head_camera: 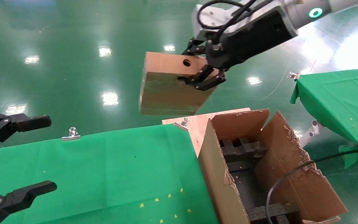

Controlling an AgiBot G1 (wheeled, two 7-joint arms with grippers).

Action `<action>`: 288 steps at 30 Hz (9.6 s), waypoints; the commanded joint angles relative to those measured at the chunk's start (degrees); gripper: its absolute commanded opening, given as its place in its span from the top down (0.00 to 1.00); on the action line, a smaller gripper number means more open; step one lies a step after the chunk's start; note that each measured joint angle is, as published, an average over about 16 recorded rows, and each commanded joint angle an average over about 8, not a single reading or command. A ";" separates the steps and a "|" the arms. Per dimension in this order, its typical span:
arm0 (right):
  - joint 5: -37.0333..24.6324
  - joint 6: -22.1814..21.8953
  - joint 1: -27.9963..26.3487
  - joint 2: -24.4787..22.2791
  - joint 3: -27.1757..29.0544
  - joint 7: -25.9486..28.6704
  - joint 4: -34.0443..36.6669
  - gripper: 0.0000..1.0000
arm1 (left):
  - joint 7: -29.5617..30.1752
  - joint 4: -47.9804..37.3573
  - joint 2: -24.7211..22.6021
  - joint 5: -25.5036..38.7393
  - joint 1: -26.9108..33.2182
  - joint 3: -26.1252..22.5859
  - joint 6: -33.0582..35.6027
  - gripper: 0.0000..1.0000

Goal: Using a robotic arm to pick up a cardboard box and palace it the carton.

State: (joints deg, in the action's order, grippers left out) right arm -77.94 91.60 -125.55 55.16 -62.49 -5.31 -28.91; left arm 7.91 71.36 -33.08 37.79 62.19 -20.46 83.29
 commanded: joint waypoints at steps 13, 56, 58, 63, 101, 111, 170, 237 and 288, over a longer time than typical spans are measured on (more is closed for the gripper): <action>3.10 0.18 -6.99 -12.37 -12.76 -0.21 1.24 1.00 | 0.00 0.00 0.00 0.00 0.00 0.00 0.00 0.00; 7.43 -7.90 -6.93 -32.79 -32.05 21.79 -15.06 1.00 | -0.01 -0.02 0.01 -0.05 -0.01 0.00 -0.02 0.00; 6.52 -10.36 -6.14 -33.34 -32.58 25.89 -16.77 1.00 | -0.01 -0.02 0.01 -0.05 -0.01 0.00 -0.02 0.00; 2.97 -16.50 -4.71 -35.92 -34.11 38.15 -24.02 1.00 | -0.01 -0.02 0.01 -0.05 -0.01 0.00 -0.02 0.00; -21.40 -31.61 4.47 -34.85 -42.48 103.91 -48.93 1.00 | -0.01 -0.02 0.02 -0.06 -0.01 -0.01 -0.02 0.00; -23.74 -31.08 4.06 -34.09 -42.64 106.36 -48.88 1.00 | -0.01 -0.02 0.02 -0.06 -0.01 -0.01 -0.02 0.00; -47.49 -47.54 22.16 -28.20 -48.39 131.70 -48.29 1.00 | -0.02 -0.02 0.02 -0.07 -0.01 -0.03 -0.03 0.00; -38.05 -55.86 31.52 -17.55 -50.43 124.49 -31.94 0.00 | -0.03 -0.05 0.03 -0.08 -0.02 -0.03 -0.05 0.00; -4.66 -56.36 8.61 -28.65 -29.20 94.57 -49.60 0.00 | -0.04 -0.07 0.05 -0.12 -0.03 -0.03 -0.06 0.00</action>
State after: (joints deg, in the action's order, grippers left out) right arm -82.52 35.49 -116.58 26.57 -91.31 88.87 -78.47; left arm 7.87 71.30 -33.03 37.67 62.17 -20.49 83.24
